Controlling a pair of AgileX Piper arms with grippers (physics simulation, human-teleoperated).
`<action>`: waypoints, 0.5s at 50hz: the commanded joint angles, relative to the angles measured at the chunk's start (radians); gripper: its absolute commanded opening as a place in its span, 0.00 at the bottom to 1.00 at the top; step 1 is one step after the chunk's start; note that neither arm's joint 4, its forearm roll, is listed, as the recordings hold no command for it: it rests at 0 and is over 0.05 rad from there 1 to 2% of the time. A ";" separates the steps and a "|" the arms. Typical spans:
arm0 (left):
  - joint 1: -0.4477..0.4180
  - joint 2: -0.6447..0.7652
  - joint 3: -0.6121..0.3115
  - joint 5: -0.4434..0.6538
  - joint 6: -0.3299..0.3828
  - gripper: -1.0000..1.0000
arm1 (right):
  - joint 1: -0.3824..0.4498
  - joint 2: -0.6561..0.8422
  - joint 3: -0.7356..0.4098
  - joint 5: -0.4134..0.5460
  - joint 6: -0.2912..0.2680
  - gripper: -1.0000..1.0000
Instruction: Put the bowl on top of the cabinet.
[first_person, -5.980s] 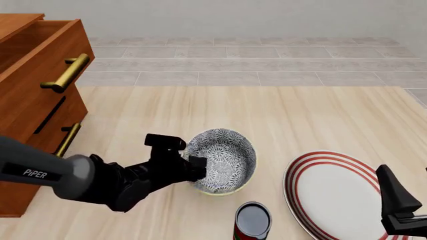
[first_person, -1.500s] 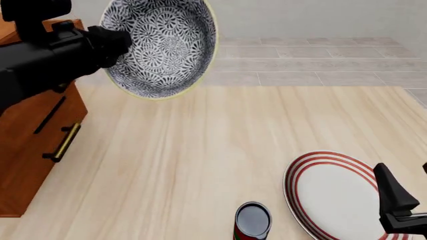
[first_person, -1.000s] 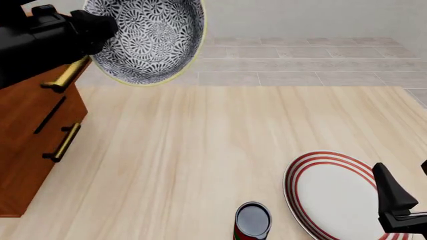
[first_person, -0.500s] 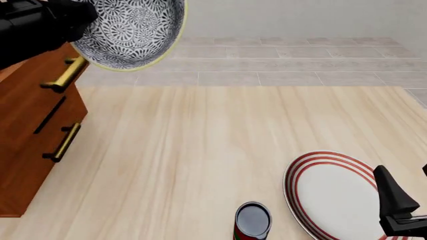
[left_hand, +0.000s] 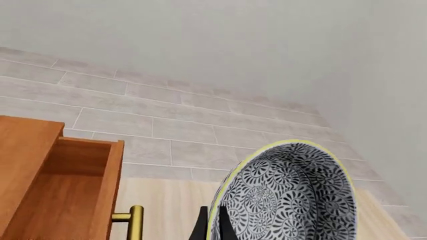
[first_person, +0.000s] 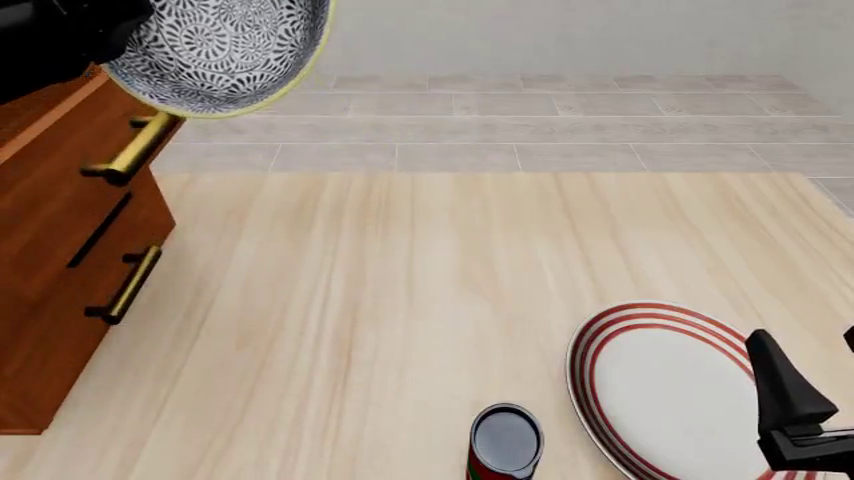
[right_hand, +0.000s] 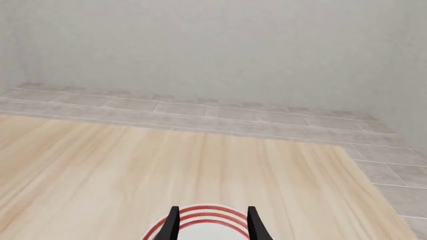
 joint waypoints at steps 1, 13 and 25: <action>0.032 -0.013 -0.008 -0.002 -0.003 0.00 | 0.000 -0.004 0.000 0.004 0.000 1.00; 0.062 -0.023 -0.021 0.003 -0.009 0.00 | 0.000 0.025 0.000 -0.025 -0.001 1.00; 0.103 -0.031 -0.023 0.005 -0.013 0.00 | 0.000 0.015 0.000 -0.014 -0.001 1.00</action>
